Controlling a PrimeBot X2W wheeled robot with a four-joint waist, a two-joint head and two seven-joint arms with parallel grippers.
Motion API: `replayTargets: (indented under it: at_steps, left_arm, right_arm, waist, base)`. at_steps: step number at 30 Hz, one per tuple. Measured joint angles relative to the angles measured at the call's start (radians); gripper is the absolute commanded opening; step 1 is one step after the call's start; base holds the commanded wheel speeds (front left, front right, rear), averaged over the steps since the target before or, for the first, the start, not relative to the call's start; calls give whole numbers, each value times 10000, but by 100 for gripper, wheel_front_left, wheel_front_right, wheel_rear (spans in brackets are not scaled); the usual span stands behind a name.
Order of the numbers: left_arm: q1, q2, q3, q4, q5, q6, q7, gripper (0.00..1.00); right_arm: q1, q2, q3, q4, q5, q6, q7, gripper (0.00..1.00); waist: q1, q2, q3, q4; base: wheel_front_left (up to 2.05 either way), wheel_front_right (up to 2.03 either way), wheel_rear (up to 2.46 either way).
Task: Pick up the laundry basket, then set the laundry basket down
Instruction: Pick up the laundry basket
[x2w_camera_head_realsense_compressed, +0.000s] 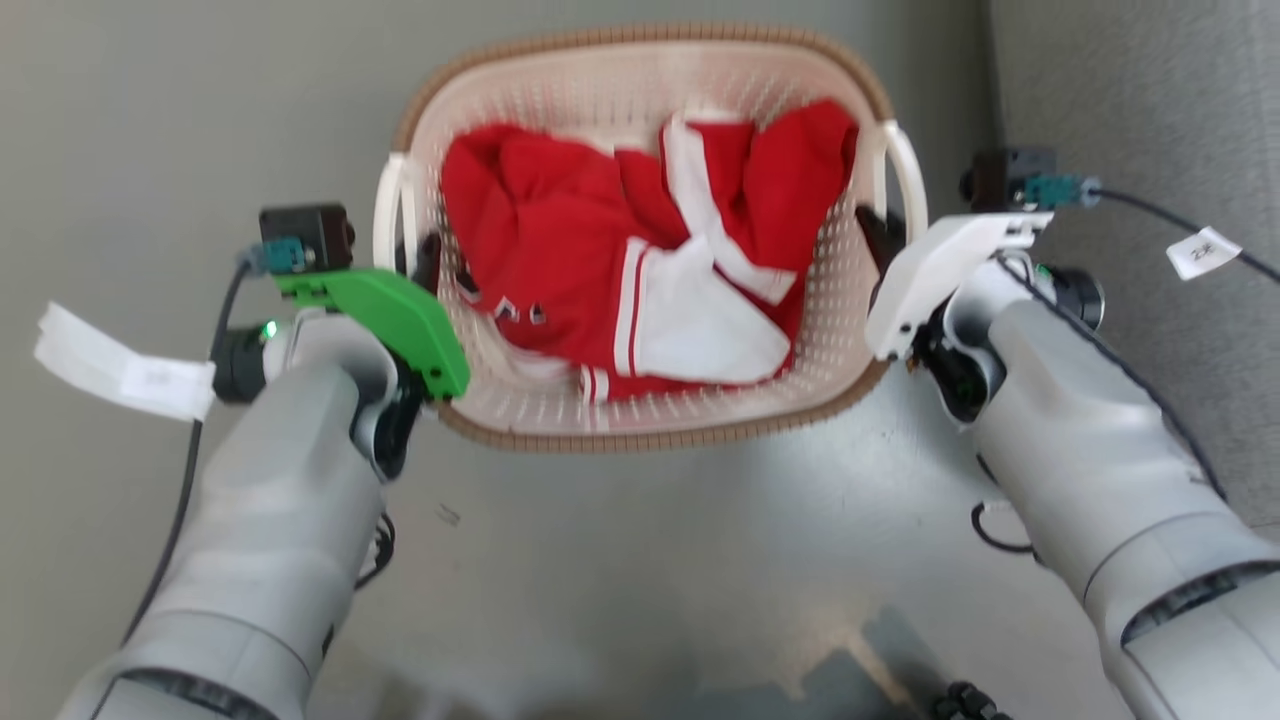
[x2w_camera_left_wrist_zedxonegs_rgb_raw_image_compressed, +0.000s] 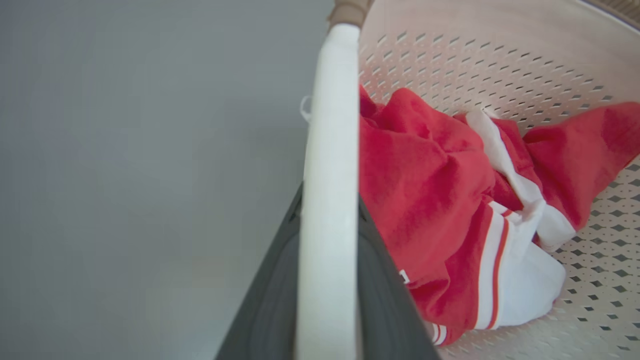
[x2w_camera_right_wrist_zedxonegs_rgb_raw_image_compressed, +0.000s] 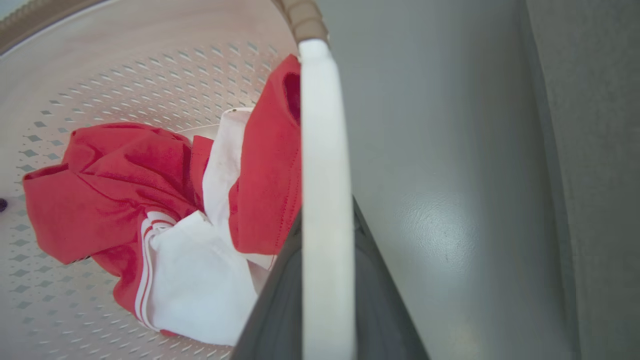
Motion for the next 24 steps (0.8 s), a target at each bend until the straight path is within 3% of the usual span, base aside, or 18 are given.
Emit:
replayTargets:
  at_steps: [24]
  left_arm:
    - [2214,-8,-754,314,-1327,-77,1049,0]
  right_arm:
    - [2250,-4,1402,-142,1279,-81,1730,0]
  waist:
    - [0,0,-3339,-215]
  base:
    - [0,0,0]
